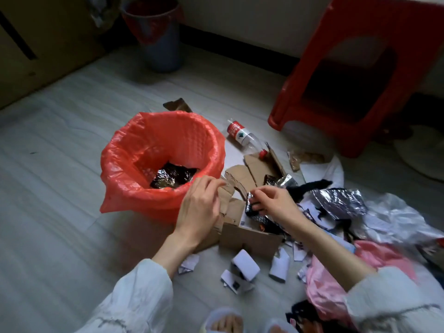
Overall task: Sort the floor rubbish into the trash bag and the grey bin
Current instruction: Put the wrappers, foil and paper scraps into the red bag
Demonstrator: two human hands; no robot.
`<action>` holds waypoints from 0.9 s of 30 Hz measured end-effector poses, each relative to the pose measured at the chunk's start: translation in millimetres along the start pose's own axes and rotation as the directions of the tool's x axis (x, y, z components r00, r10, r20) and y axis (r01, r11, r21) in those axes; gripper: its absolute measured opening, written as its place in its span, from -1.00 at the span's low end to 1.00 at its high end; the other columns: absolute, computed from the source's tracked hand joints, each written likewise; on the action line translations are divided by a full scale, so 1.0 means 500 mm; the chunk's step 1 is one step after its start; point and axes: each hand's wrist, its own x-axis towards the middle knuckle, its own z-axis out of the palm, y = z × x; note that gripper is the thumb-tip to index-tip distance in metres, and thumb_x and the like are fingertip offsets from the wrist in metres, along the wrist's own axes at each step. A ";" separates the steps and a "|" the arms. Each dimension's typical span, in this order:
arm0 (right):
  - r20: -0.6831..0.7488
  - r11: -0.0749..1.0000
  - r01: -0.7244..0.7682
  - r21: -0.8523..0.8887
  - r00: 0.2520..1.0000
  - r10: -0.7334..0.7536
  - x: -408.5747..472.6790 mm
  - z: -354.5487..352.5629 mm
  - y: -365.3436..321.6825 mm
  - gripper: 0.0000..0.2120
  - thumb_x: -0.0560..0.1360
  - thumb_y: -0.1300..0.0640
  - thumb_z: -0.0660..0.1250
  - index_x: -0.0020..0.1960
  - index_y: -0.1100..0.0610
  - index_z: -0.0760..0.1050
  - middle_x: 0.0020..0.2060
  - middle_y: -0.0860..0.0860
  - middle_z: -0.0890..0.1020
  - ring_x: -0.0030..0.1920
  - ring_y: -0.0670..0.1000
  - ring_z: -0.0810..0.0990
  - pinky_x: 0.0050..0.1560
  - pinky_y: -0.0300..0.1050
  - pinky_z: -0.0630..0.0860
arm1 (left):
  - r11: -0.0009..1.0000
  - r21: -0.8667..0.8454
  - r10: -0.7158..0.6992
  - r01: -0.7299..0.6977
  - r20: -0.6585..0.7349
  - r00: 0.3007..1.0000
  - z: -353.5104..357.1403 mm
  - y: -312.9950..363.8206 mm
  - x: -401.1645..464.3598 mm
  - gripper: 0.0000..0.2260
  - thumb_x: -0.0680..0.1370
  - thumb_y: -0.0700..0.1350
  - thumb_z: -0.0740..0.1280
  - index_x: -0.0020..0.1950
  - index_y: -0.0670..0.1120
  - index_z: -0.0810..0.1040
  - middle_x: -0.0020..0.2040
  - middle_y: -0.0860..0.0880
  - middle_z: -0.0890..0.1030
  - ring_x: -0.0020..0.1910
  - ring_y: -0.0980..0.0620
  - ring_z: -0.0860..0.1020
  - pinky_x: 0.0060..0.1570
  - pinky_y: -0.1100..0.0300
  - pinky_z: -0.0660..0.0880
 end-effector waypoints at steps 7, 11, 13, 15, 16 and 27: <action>-0.070 0.913 -0.159 -0.375 0.987 0.143 -0.081 0.017 0.274 -0.75 0.54 0.05 0.26 0.15 0.13 0.54 0.10 0.03 0.62 0.08 0.00 0.57 0.11 -0.11 0.48 | 0.992 0.043 -0.129 0.123 0.429 0.894 0.157 -0.005 -0.200 -0.75 0.40 -0.29 0.26 0.04 -0.12 0.56 -0.06 -0.09 0.56 -0.08 -0.13 0.53 -0.11 0.04 0.48; 0.045 0.751 -0.061 -0.657 0.992 0.120 -0.084 0.059 0.336 -0.41 0.46 -0.20 0.28 0.36 0.11 0.32 0.26 0.06 0.47 0.30 0.07 0.41 0.23 -0.04 0.39 | 0.914 0.254 -0.406 0.318 0.518 0.753 0.208 -0.062 -0.306 -0.67 0.34 -0.33 0.38 0.09 -0.17 0.56 0.04 -0.20 0.55 0.03 -0.26 0.53 -0.03 -0.05 0.48; 0.128 0.682 -0.011 -0.731 0.980 0.153 -0.075 0.092 0.348 -0.25 0.42 -0.25 0.30 0.44 0.12 0.15 0.30 0.08 0.37 0.32 0.12 0.34 0.22 0.04 0.40 | 0.858 0.351 -0.512 0.374 0.536 0.671 0.221 -0.089 -0.336 -0.58 0.42 -0.25 0.34 0.28 -0.18 0.43 0.28 -0.28 0.40 0.30 -0.29 0.36 0.22 -0.09 0.37; 0.142 0.674 -0.023 -0.739 0.972 0.188 -0.065 0.117 0.359 -0.21 0.43 -0.20 0.32 0.47 0.14 0.05 0.32 0.10 0.33 0.30 0.15 0.33 0.19 0.08 0.42 | 0.798 0.454 -0.602 0.396 0.582 0.547 0.228 -0.112 -0.351 -0.44 0.51 -0.05 0.28 0.46 -0.10 0.18 0.47 -0.30 0.08 0.47 -0.26 0.05 0.41 -0.06 0.13; 0.131 0.681 -0.031 -0.732 0.974 0.186 -0.059 0.124 0.365 -0.27 0.46 -0.14 0.31 0.45 0.15 0.07 0.30 0.11 0.34 0.29 0.16 0.35 0.17 0.07 0.41 | 0.777 0.486 -0.629 0.399 0.592 0.504 0.234 -0.121 -0.355 -0.39 0.52 0.06 0.25 0.49 -0.06 0.09 0.49 -0.29 -0.03 0.49 -0.26 -0.05 0.44 -0.04 0.05; -0.106 0.873 -0.346 -0.344 0.938 0.330 -0.106 0.041 0.423 -0.55 0.46 0.05 0.35 0.29 0.16 0.35 0.17 0.15 0.53 0.15 0.15 0.48 -0.06 -0.14 0.31 | 0.812 0.496 -0.574 0.309 0.580 0.578 0.304 -0.016 -0.358 -0.30 0.36 0.34 0.31 0.38 0.05 0.22 0.50 -0.17 0.05 0.46 -0.18 0.05 0.36 0.01 0.16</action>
